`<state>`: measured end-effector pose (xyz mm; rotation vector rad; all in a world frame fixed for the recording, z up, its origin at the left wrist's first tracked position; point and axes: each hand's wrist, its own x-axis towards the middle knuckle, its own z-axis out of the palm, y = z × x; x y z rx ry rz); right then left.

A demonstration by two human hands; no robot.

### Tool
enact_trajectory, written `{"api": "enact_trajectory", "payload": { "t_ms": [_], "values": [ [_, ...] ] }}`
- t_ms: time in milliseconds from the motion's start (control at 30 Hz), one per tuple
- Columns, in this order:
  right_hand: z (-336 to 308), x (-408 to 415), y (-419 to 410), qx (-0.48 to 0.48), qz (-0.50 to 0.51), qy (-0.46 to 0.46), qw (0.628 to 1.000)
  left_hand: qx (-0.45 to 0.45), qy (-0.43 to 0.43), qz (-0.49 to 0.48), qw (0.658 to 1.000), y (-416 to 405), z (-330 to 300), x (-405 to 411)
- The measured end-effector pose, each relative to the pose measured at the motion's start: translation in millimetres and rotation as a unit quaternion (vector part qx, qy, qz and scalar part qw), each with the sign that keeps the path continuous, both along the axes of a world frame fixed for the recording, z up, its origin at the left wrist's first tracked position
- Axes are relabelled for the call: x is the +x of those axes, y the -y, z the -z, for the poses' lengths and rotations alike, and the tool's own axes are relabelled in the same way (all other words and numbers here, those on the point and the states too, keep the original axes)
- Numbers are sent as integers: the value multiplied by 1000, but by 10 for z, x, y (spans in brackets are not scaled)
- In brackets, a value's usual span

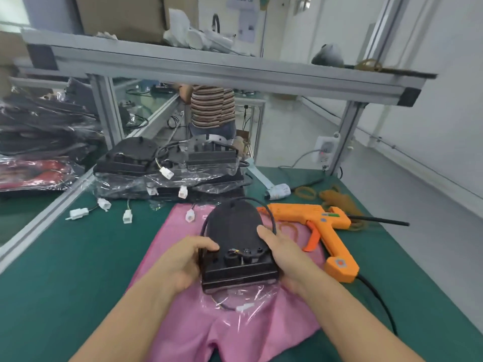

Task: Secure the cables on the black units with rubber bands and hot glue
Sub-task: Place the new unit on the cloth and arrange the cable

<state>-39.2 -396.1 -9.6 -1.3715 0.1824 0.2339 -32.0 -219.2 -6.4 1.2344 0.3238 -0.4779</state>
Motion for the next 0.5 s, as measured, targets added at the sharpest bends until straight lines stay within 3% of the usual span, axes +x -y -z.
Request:
{"api": "enact_trajectory", "payload": {
  "t_ms": [100, 200, 367, 500],
  "values": [
    [79, -62, 39, -44, 2, -32, 999, 72, 13, -2, 997, 18, 69, -12],
    [156, -86, 88, -169, 23, -8, 985, 119, 31, 3, 992, 14, 116, -31],
    [96, -107, 239, -378, -44, 52, 923, 155, 83, 42, 983, 3, 158, -49],
    [77, -113, 348, -433, -96, 43, 895, 310, 169, 53, 934, -1, 158, 7]
  ]
}}
